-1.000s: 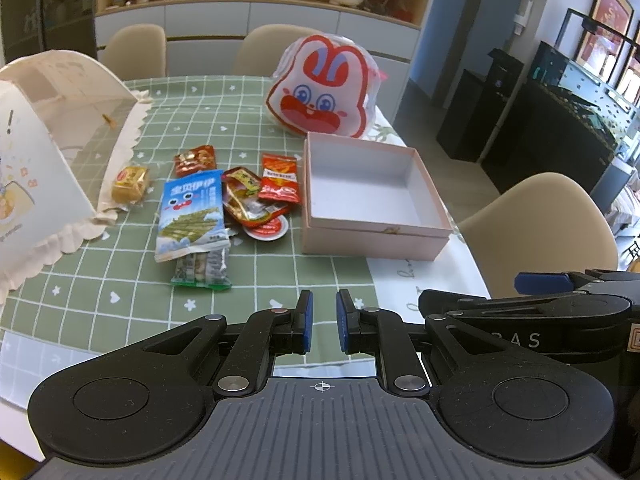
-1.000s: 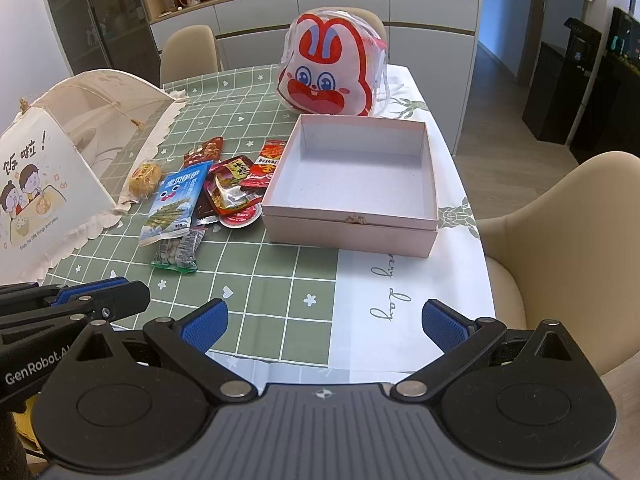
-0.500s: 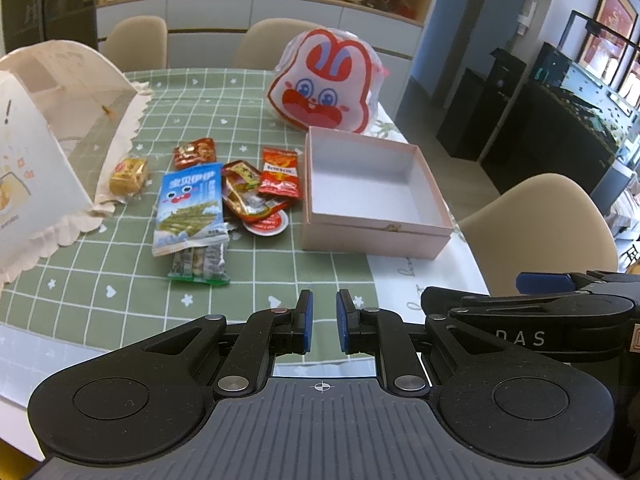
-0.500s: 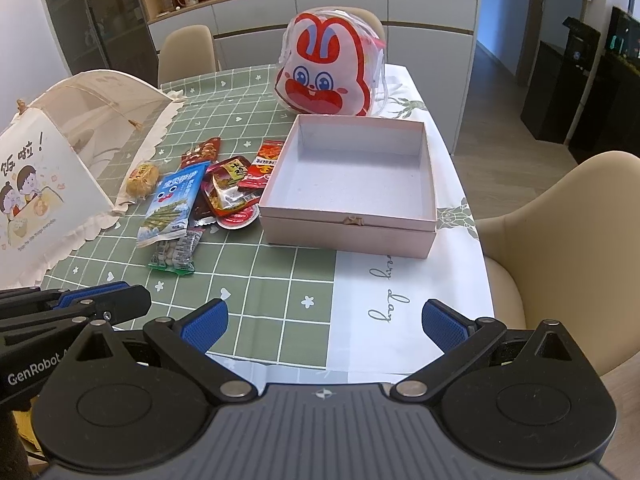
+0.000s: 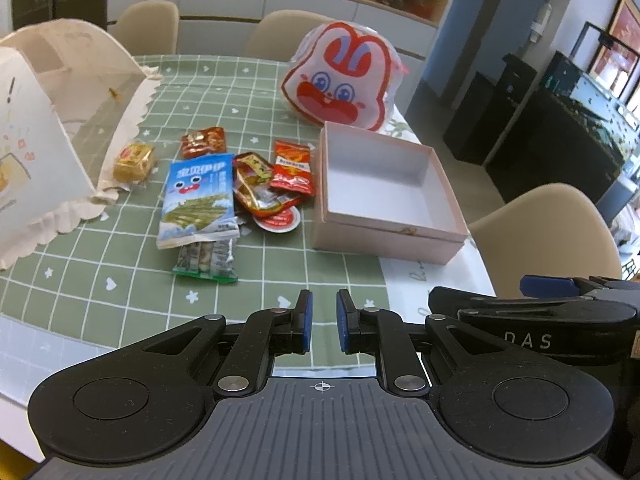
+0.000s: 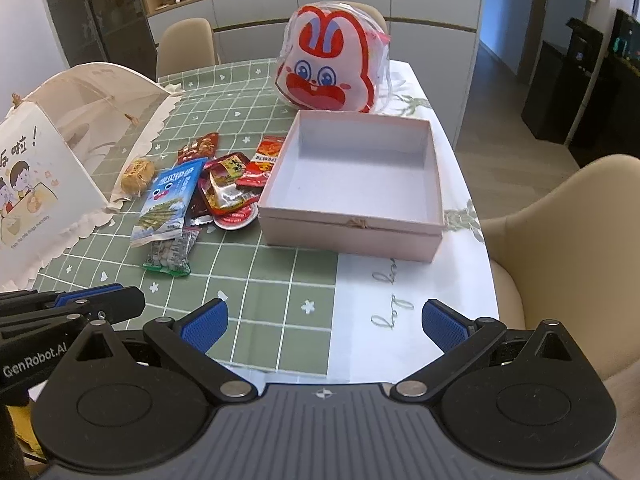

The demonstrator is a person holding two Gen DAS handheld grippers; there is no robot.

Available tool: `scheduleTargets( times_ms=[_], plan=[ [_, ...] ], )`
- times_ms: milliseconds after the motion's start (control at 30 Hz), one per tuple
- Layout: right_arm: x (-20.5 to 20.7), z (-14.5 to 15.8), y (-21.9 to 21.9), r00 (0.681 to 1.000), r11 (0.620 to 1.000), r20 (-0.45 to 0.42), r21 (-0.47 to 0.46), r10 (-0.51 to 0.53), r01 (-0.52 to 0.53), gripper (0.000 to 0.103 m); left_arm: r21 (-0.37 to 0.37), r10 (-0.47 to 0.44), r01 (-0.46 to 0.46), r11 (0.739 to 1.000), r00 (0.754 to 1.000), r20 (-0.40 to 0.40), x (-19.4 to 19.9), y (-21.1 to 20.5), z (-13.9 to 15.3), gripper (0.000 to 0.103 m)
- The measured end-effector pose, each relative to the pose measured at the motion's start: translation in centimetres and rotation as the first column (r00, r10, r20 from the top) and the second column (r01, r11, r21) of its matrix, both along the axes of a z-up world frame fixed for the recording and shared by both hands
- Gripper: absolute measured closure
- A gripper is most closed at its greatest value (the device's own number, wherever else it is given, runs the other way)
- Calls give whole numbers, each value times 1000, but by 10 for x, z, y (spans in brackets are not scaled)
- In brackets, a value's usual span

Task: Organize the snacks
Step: 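Grasp the yellow bread pastry pack with the right gripper while the left gripper approaches the blue seaweed pack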

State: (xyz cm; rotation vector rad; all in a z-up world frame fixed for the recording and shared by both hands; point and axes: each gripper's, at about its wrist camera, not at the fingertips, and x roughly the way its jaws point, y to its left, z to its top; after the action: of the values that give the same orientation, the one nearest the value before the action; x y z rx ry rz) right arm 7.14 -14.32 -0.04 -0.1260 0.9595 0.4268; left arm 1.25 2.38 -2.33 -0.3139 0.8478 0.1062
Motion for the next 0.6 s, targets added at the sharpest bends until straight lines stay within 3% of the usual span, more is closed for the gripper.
scheduleTargets(
  times_ms=[200, 300, 400, 500, 600],
  plan=[
    [13, -14, 26, 975, 992, 191, -73, 114, -102, 0, -162, 84, -78, 984, 996, 31, 12, 51, -26, 86],
    [34, -28, 48, 974, 989, 181, -84, 134, -120, 0, -197, 153, -147, 969, 988, 16, 14, 80, -44, 86],
    [60, -42, 80, 973, 986, 182, -115, 142, -122, 0, -169, 195, -197, 966, 980, -33, 19, 106, -57, 86],
    [81, -41, 104, 976, 986, 148, 28, 161, -167, 0, -193, 191, -194, 962, 981, -34, 23, 134, -67, 86],
    [102, -46, 138, 968, 956, 75, 156, 238, -247, 9, -230, 229, -231, 945, 973, -33, 28, 161, -75, 86]
  ],
)
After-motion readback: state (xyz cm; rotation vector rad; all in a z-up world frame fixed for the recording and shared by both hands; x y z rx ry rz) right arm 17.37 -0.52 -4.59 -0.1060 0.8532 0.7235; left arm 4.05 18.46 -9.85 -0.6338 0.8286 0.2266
